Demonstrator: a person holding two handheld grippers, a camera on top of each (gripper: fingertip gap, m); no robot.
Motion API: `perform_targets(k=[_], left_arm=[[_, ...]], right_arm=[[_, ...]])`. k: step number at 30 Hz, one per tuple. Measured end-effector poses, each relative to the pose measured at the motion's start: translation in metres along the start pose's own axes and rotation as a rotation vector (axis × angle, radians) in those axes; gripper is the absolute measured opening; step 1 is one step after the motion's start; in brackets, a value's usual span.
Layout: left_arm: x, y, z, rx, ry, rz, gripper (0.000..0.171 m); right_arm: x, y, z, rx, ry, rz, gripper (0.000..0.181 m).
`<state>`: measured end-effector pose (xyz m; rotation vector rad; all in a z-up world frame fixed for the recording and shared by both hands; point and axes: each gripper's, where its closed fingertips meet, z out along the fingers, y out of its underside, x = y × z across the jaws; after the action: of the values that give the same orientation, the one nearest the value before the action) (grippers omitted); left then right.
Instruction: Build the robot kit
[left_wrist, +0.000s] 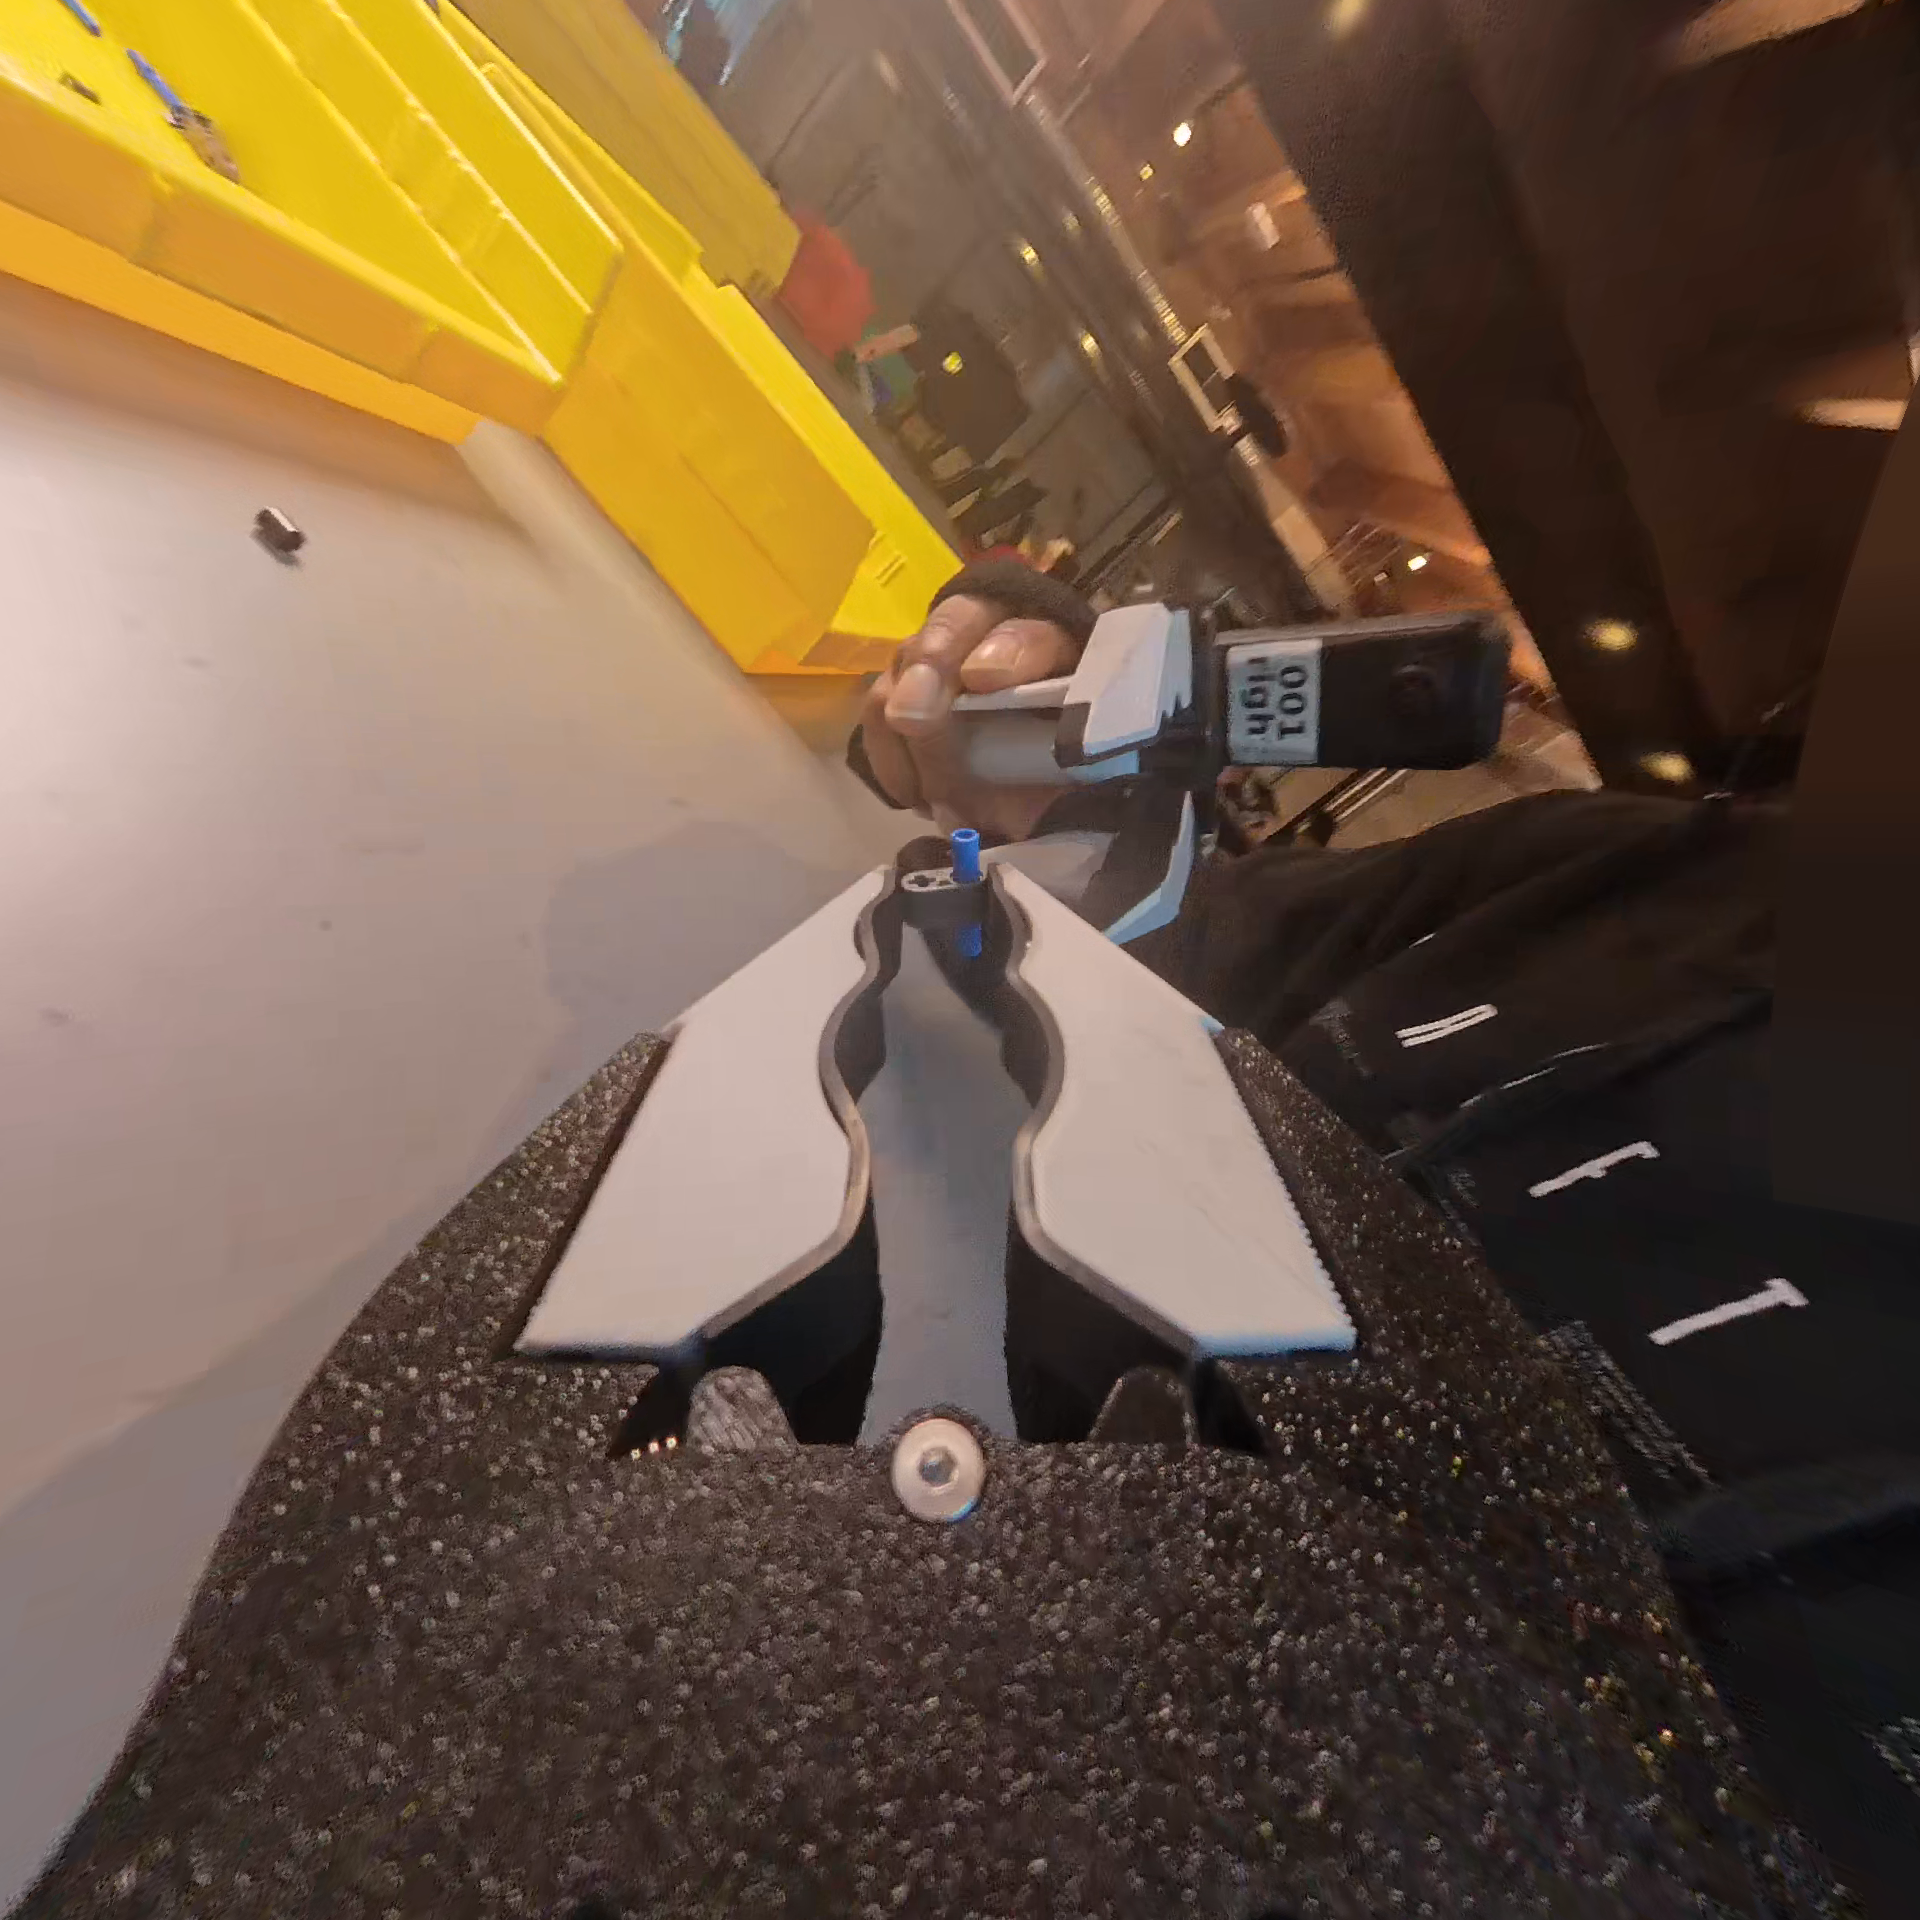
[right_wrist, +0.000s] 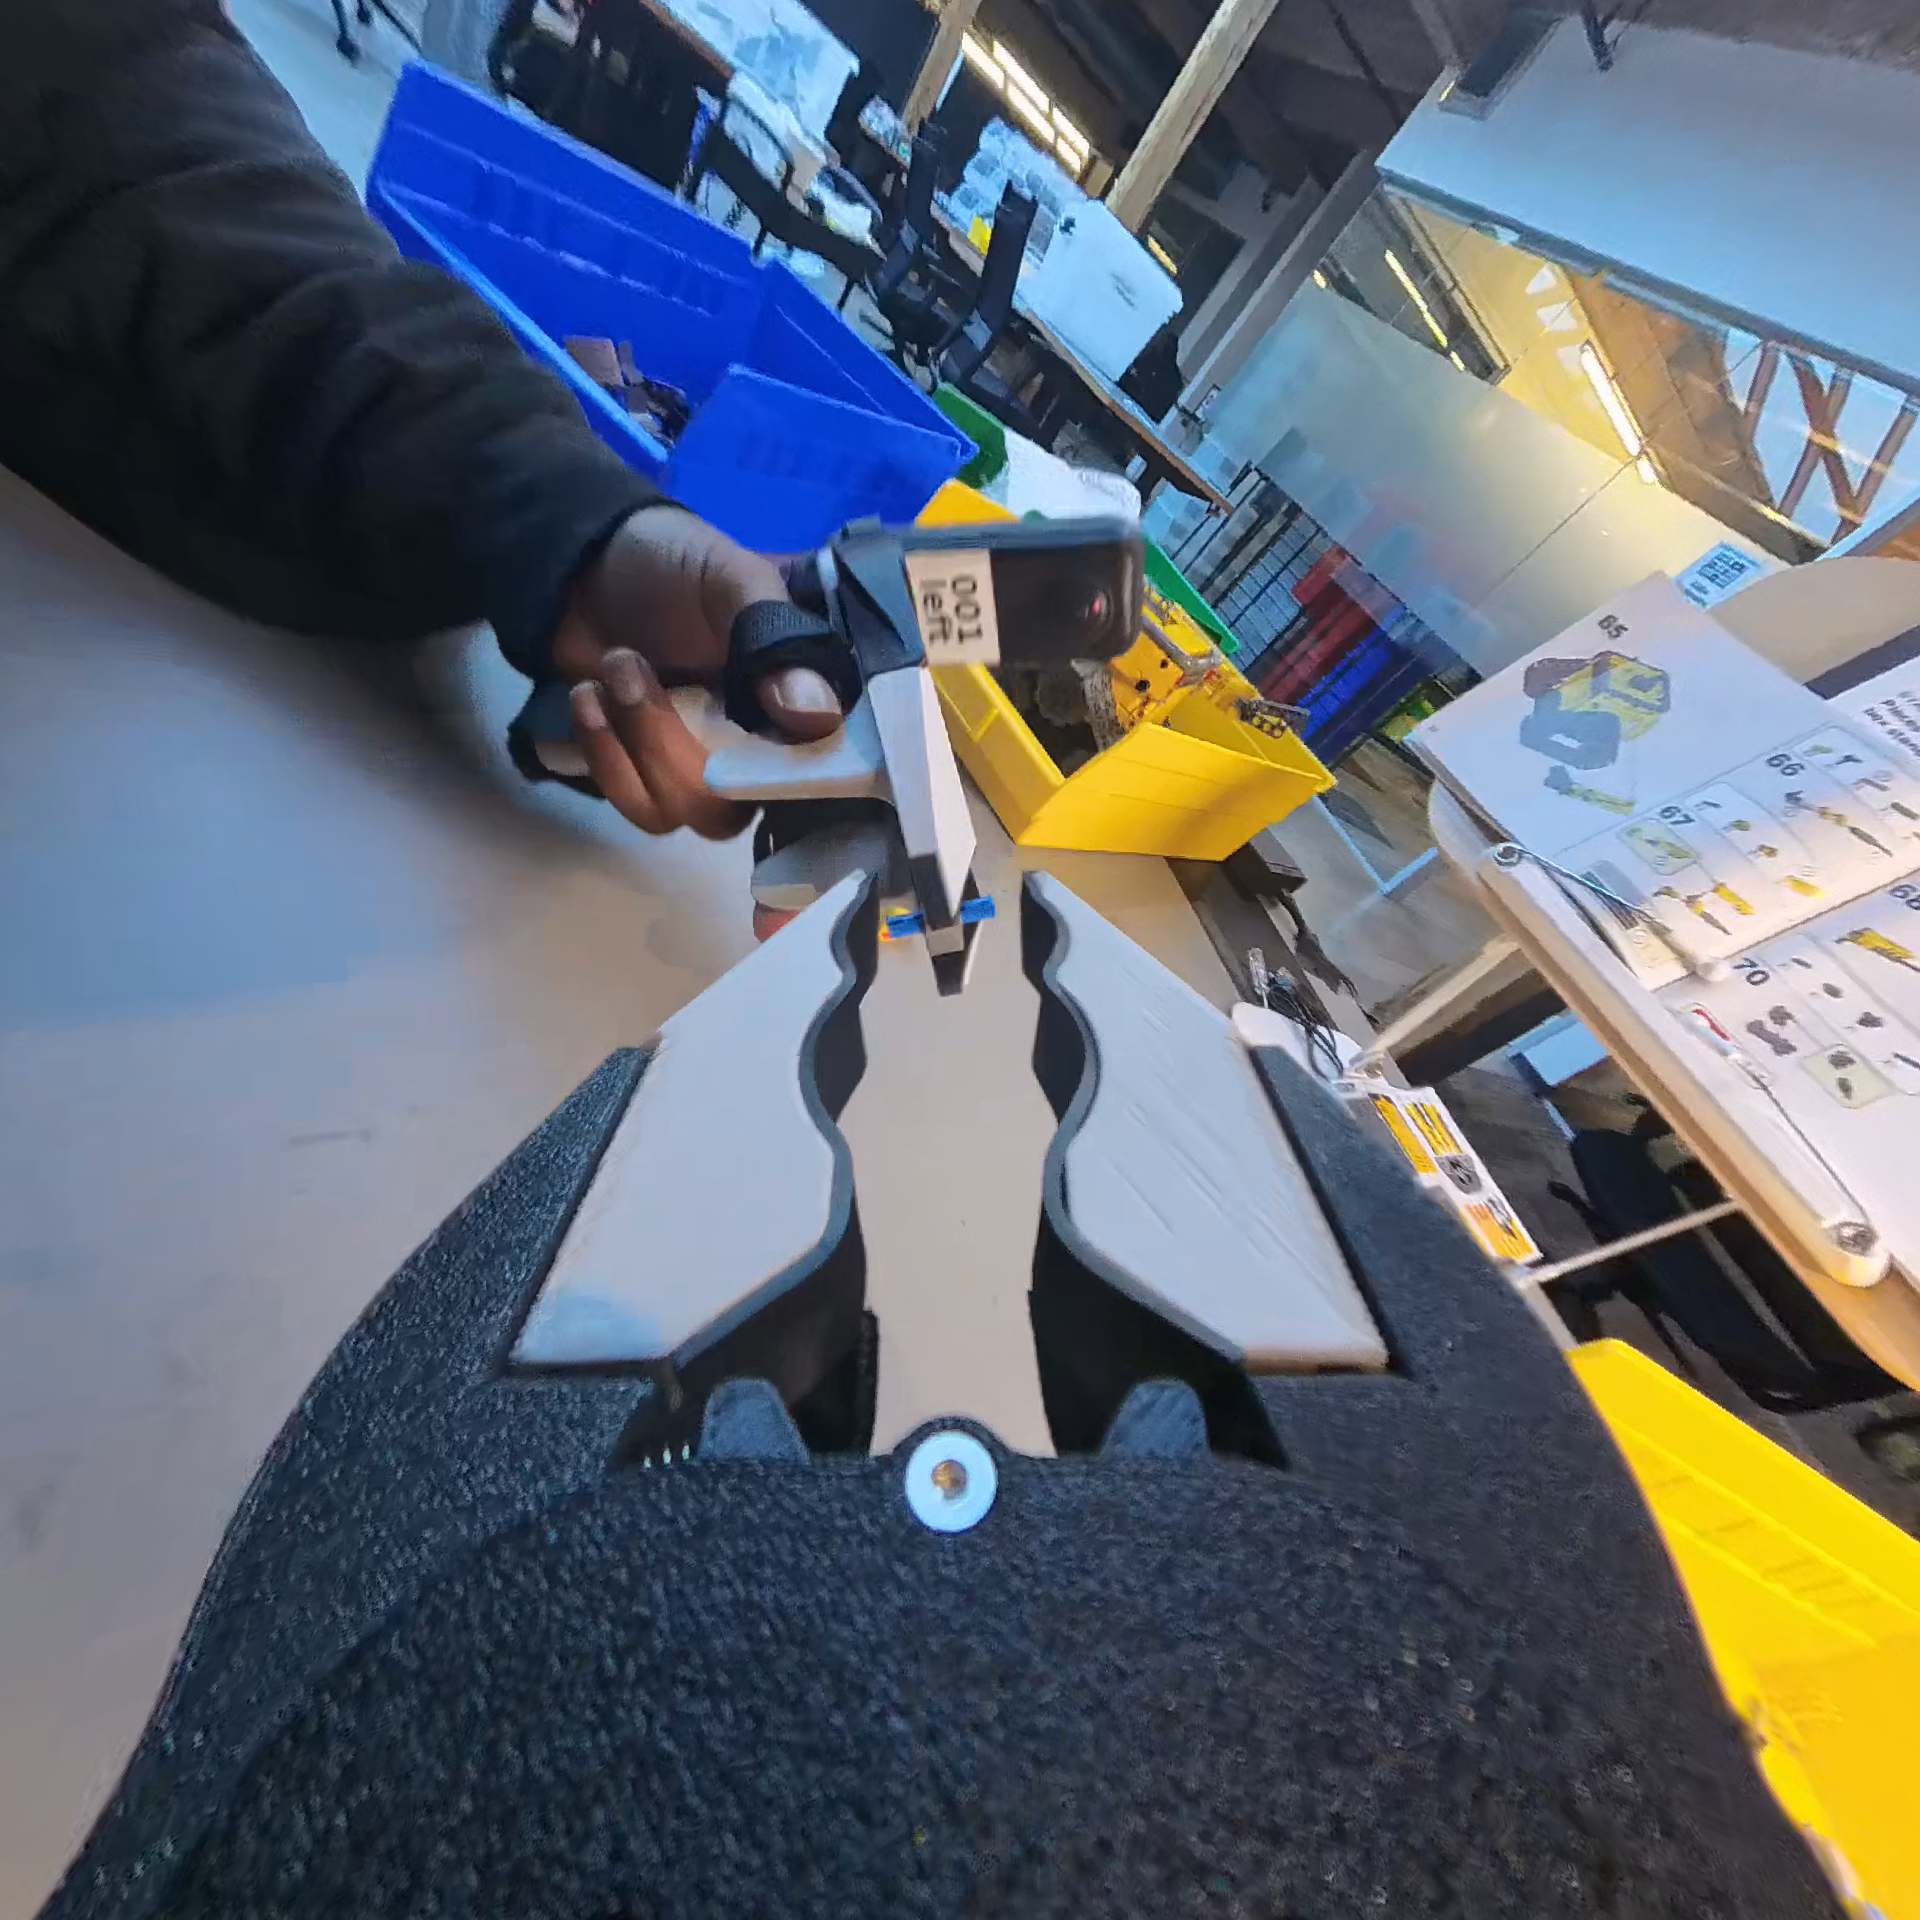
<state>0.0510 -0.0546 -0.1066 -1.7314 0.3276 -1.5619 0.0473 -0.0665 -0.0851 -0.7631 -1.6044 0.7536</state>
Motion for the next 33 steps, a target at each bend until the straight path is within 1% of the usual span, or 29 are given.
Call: perform_targets(k=[2, 4, 5, 6, 8, 10, 12, 14, 15, 16, 18, 20, 23, 25, 26, 27, 31, 33], left_arm=[[-0.006, 0.007, 0.002, -0.053, -0.078, 0.067, 0.015], [-0.006, 0.011, 0.005, -0.083, -0.111, 0.094, 0.015], [-0.007, 0.013, 0.005, -0.091, -0.122, 0.102, 0.015], [-0.007, 0.014, 0.006, -0.095, -0.131, 0.104, 0.015], [-0.008, 0.015, 0.006, -0.1, -0.14, 0.102, 0.015], [-0.004, 0.013, 0.005, -0.089, -0.116, 0.1, 0.018], [0.012, 0.004, 0.002, -0.046, -0.015, 0.082, 0.027], [0.024, -0.008, -0.004, 0.014, 0.067, 0.091, 0.034], [0.029, -0.012, -0.007, 0.032, 0.088, 0.122, 0.033], [0.033, -0.013, -0.008, 0.033, 0.093, 0.17, 0.031], [0.035, -0.011, -0.006, 0.008, 0.045, 0.294, 0.03], [0.037, -0.01, -0.004, -0.006, -0.01, 0.409, 0.024], [0.043, -0.01, -0.002, 0.001, -0.035, 0.486, 0.019], [0.045, -0.011, -0.003, 0.002, -0.032, 0.496, 0.014], [0.046, -0.011, -0.004, 0.003, -0.033, 0.502, 0.008], [0.046, -0.011, -0.004, -0.003, -0.032, 0.505, 0.007], [0.038, -0.007, -0.006, -0.063, -0.074, 0.493, 0.007], [0.026, -0.002, -0.008, -0.118, -0.116, 0.439, 0.007]], right_arm=[[-0.006, 0.009, 0.005, -0.054, -0.019, -0.041, 0.035], [-0.013, 0.02, 0.011, -0.114, -0.039, -0.078, 0.041], [-0.015, 0.024, 0.014, -0.132, -0.045, -0.096, 0.041], [-0.017, 0.027, 0.015, -0.141, -0.046, -0.109, 0.039], [-0.017, 0.028, 0.016, -0.141, -0.04, -0.126, 0.027], [-0.015, 0.028, 0.014, -0.13, -0.043, -0.115, 0.024], [-0.008, 0.019, 0.01, -0.054, -0.03, -0.008, 0.024], [0.003, 0.005, 0.002, 0.073, -0.04, 0.173, 0.024], [0.01, -0.005, -0.004, 0.162, -0.049, 0.286, 0.024], [0.017, -0.015, -0.009, 0.253, -0.07, 0.412, 0.024], [0.027, -0.027, -0.016, 0.397, -0.122, 0.637, 0.024], [0.029, -0.03, -0.017, 0.468, -0.163, 0.76, 0.024], [0.018, -0.03, -0.008, 0.471, -0.224, 0.82, 0.024], [0.01, -0.029, -0.002, 0.454, -0.254, 0.827, 0.024], [0.007, -0.029, 0.0, 0.443, -0.265, 0.826, 0.024], [0.004, -0.027, 0.002, 0.431, -0.272, 0.825, 0.024], [0.002, -0.021, 0.005, 0.391, -0.282, 0.829, 0.024], [-0.001, -0.01, 0.008, 0.307, -0.28, 0.794, 0.024]])
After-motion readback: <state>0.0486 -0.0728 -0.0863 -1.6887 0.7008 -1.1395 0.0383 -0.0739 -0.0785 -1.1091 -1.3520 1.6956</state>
